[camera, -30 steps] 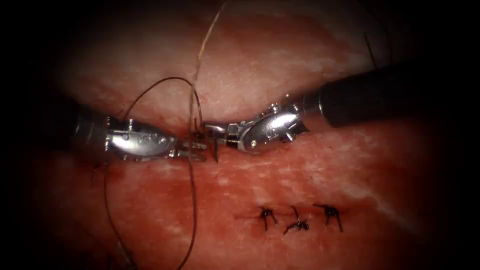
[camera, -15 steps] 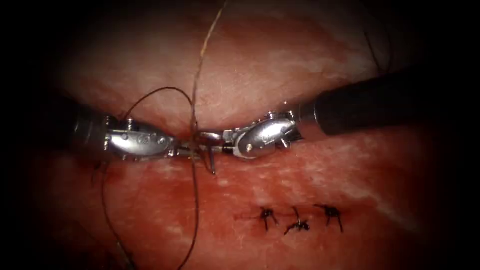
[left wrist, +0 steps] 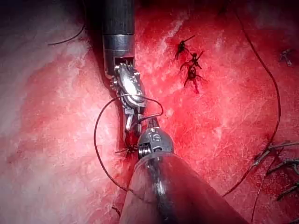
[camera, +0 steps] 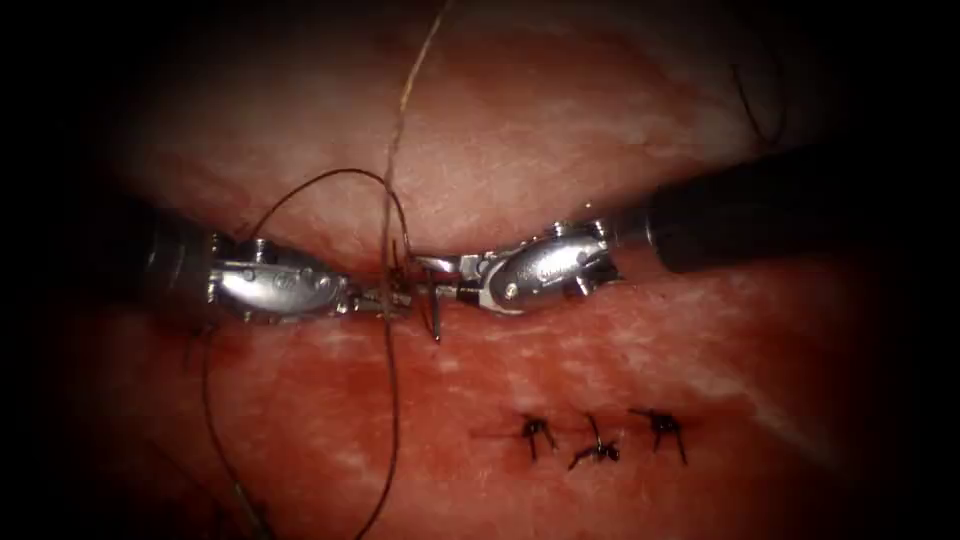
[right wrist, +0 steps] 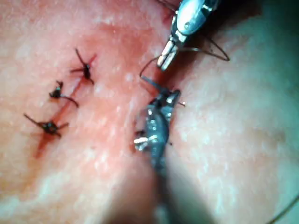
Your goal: Wound Closure
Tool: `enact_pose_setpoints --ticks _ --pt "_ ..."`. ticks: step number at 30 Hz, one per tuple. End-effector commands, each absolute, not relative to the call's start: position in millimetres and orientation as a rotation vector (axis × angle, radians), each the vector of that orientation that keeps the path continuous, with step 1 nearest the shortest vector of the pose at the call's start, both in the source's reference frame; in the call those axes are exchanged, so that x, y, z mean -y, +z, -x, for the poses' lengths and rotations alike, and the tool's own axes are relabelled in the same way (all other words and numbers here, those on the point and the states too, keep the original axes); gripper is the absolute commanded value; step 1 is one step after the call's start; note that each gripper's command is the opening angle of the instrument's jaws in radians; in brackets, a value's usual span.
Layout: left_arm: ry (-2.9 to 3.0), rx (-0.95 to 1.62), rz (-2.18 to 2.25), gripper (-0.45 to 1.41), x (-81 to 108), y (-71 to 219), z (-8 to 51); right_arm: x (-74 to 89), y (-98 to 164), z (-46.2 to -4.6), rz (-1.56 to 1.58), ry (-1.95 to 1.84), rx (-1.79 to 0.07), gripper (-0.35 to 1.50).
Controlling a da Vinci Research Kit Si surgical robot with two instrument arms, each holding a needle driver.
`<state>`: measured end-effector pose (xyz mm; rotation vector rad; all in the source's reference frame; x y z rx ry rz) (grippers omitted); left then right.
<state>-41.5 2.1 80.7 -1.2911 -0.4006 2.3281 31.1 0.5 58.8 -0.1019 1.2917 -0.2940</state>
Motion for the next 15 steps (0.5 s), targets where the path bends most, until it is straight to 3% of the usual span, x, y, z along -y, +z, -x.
enact_pose_setpoints --ticks 1,15 --pt "2.327 0.405 1.290 -0.35 -1.3 81.2 41.9 0.3 59.4 -31.4 0.098 -0.297 -1.290 -0.35" --pt "2.326 0.408 1.290 -0.41 -1.4 81.0 41.9 0.0 59.7 -31.5 -0.041 -0.210 -1.252 -0.35"
